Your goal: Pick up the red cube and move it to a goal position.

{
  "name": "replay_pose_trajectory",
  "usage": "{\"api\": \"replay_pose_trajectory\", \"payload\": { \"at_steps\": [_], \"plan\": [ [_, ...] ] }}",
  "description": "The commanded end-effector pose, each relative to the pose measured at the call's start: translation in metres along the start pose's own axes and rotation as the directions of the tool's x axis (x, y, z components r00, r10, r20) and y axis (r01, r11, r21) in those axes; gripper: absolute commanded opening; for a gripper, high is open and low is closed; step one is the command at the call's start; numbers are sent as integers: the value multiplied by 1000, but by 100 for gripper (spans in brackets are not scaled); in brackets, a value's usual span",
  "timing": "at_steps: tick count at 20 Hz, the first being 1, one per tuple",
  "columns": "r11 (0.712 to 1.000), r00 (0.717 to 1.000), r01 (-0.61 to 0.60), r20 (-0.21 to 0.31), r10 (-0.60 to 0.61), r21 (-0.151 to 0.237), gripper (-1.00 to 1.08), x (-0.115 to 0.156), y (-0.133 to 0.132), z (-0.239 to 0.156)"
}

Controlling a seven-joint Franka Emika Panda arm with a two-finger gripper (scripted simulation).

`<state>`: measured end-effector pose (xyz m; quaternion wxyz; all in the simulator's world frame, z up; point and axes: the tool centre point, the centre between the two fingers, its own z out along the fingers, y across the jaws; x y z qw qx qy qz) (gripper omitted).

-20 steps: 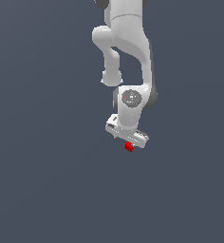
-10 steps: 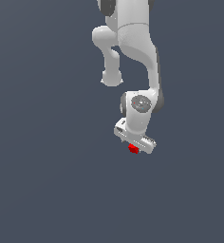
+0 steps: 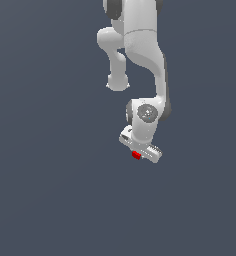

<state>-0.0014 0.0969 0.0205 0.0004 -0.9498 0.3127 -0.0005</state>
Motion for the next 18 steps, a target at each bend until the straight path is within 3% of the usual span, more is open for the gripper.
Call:
{"api": "replay_pose_trajectory", "payload": {
  "at_steps": [1, 11, 18],
  "plan": [
    [1000, 1000, -1, 1, 1, -1, -100, 0, 1, 1],
    [1000, 1000, 0, 0, 0, 0, -100, 1, 0, -6],
    [1000, 1000, -1, 0, 1, 0, -100, 10, 2, -41]
  ]
}}
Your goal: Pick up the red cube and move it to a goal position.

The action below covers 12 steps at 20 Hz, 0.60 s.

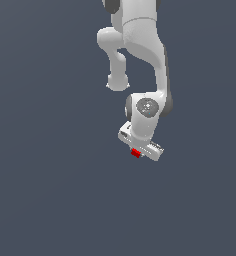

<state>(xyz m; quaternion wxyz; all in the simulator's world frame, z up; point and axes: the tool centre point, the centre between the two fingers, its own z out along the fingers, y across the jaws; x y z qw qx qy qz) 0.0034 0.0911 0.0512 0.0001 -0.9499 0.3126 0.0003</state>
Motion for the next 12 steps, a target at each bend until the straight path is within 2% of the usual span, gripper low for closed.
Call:
{"api": "replay_pose_trajectory", "payload": {
  "at_steps": [1, 12],
  "plan": [
    [1000, 1000, -1, -1, 1, 1, -100, 5, 1, -18],
    [1000, 1000, -1, -1, 1, 1, -100, 34, 6, -132]
  ]
}}
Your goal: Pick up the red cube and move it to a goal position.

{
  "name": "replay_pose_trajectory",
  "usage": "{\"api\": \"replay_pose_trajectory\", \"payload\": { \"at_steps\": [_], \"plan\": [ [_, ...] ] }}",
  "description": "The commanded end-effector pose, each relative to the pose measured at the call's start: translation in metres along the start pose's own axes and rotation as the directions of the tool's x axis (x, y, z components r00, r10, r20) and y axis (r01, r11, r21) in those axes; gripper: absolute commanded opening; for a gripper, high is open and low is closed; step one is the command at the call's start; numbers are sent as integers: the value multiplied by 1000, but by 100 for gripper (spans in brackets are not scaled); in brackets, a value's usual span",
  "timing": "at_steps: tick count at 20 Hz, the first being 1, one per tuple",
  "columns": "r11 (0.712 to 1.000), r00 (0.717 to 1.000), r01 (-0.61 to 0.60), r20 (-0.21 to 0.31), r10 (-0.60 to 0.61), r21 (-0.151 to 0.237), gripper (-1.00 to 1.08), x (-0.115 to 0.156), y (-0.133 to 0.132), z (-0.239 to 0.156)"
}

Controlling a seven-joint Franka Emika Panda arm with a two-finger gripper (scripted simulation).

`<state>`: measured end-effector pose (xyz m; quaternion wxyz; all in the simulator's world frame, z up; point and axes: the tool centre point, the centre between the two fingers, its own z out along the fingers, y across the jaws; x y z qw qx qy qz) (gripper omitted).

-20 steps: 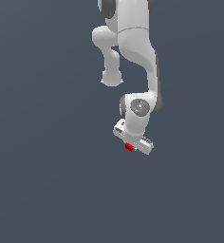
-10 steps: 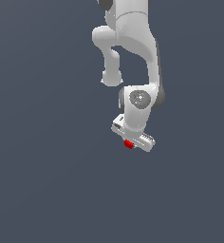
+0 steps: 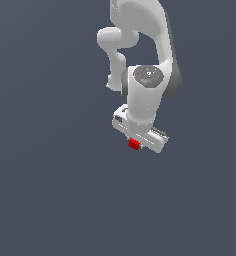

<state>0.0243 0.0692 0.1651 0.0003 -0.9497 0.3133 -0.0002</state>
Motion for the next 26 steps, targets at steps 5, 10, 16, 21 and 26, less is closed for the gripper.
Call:
{"api": "replay_pose_trajectory", "payload": {
  "at_steps": [5, 10, 16, 21, 26],
  "plan": [
    [1000, 1000, 0, 0, 0, 0, -100, 19, 3, -73],
    [1000, 1000, 0, 0, 0, 0, -100, 32, 4, -118],
    [1000, 1000, 0, 0, 0, -1, -100, 43, 3, -153],
    [1000, 1000, 0, 0, 0, -1, -100, 48, 2, -167],
    [1000, 1000, 0, 0, 0, -1, -100, 49, 2, -171]
  ]
}}
